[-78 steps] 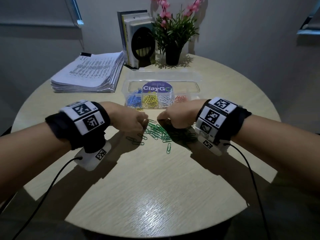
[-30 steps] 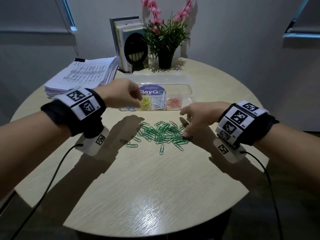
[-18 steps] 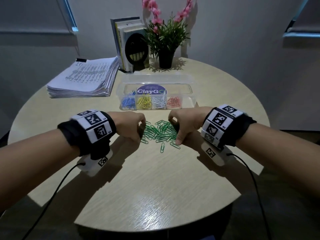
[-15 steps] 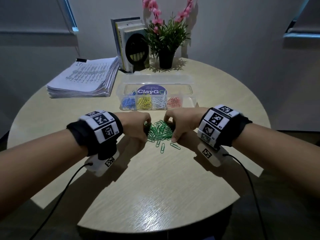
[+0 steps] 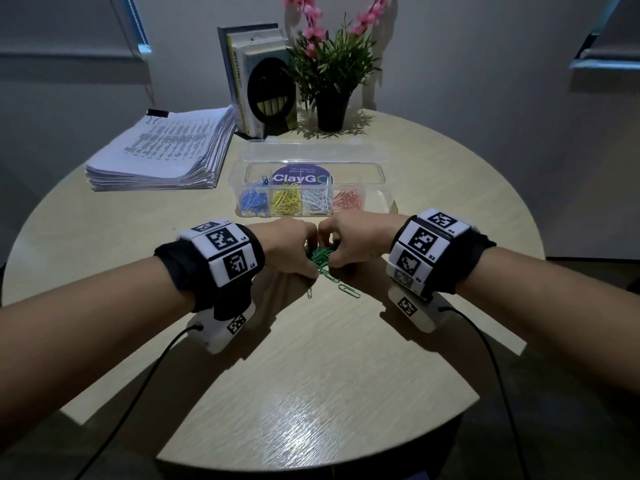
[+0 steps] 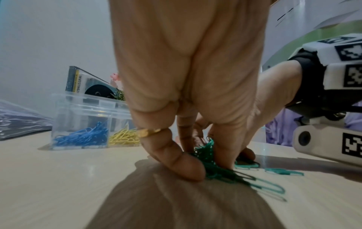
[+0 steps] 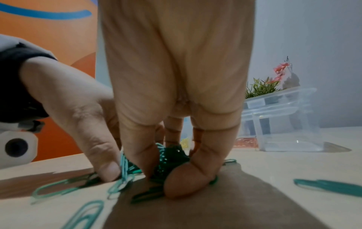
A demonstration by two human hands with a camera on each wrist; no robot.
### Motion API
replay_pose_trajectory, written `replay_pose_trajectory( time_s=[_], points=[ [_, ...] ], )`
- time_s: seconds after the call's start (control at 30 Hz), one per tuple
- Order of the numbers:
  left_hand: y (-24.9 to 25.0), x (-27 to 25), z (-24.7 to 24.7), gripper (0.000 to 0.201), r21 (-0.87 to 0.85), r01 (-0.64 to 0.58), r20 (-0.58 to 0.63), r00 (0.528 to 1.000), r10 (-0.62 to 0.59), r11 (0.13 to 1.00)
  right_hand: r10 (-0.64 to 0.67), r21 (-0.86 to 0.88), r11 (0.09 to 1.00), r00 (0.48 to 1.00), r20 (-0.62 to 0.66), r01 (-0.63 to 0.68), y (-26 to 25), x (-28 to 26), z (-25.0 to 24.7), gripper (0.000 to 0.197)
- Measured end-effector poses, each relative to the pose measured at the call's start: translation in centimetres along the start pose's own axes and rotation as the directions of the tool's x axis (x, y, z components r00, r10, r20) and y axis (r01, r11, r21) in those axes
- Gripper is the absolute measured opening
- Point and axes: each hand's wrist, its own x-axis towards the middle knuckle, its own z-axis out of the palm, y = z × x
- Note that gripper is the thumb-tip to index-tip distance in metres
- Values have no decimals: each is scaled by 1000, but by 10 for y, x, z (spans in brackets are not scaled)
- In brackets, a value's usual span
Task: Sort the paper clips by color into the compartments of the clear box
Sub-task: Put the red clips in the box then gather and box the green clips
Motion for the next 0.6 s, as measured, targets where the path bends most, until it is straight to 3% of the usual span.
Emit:
replay_pose_trajectory(
  time_s=[0.27, 0.4, 0.5, 0.6],
  points=[
    [2, 6, 0, 40, -88, 29, -6, 1000, -30, 996, 54, 54, 997, 996, -66, -51, 5, 1, 0, 18],
    [-2, 8, 3, 21, -306, 67, -54, 995, -88, 950, 89, 133, 989, 986, -142, -70, 11, 1, -2, 24],
    [-8, 9, 10, 12, -661, 94, -9, 991, -134, 745, 126, 196, 976, 978, -167, -92, 15, 2, -5, 15],
    [-4, 6, 12, 15, -920, 108, 58, 988, -143, 376, 143, 324, 943, 972, -186, -77, 15, 2, -11, 23]
  ],
)
